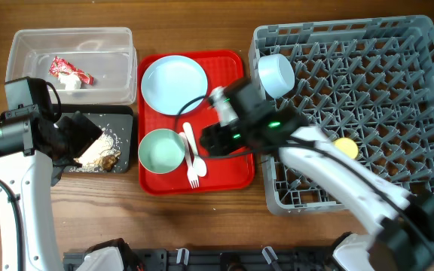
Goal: Sort waste into correct bins and load items into the dishwasher rack
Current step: 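Grasp the green bowl on the red tray with the right gripper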
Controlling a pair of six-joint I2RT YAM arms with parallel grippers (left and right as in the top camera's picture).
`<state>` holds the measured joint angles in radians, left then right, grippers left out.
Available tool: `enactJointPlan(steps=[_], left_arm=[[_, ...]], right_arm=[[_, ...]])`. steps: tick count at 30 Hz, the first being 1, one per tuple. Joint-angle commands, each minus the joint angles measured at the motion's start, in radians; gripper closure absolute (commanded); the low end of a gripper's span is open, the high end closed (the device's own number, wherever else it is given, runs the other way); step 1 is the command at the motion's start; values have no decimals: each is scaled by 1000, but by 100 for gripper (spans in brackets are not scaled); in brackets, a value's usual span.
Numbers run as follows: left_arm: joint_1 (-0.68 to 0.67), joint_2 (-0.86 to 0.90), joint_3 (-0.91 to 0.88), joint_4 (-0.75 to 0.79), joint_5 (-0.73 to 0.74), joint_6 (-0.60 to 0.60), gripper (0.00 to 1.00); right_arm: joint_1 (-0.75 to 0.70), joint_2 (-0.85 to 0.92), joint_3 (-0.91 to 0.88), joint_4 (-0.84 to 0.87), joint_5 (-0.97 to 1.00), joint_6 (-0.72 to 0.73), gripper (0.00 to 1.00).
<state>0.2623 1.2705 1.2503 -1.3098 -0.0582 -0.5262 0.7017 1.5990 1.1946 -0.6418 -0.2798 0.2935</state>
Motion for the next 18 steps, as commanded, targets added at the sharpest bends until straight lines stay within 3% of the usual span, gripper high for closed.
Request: enactJointPlan(steps=[1, 5, 12, 13, 16, 18], left_arm=[[6, -8, 5, 0, 16, -13, 0], [6, -8, 5, 8, 16, -13, 0], [6, -8, 5, 10, 16, -13, 0], [6, -8, 5, 12, 16, -13, 0], [6, -8, 5, 13, 16, -13, 0], [6, -8, 5, 13, 16, -13, 0]], right_arm=[[88, 141, 12, 81, 92, 116, 27], [146, 277, 12, 222, 89, 207, 29], [156, 341, 11, 289, 122, 316, 47], [156, 343, 11, 289, 123, 319, 54], [146, 338, 12, 291, 127, 338, 91], [124, 318, 13, 278, 133, 333, 96]])
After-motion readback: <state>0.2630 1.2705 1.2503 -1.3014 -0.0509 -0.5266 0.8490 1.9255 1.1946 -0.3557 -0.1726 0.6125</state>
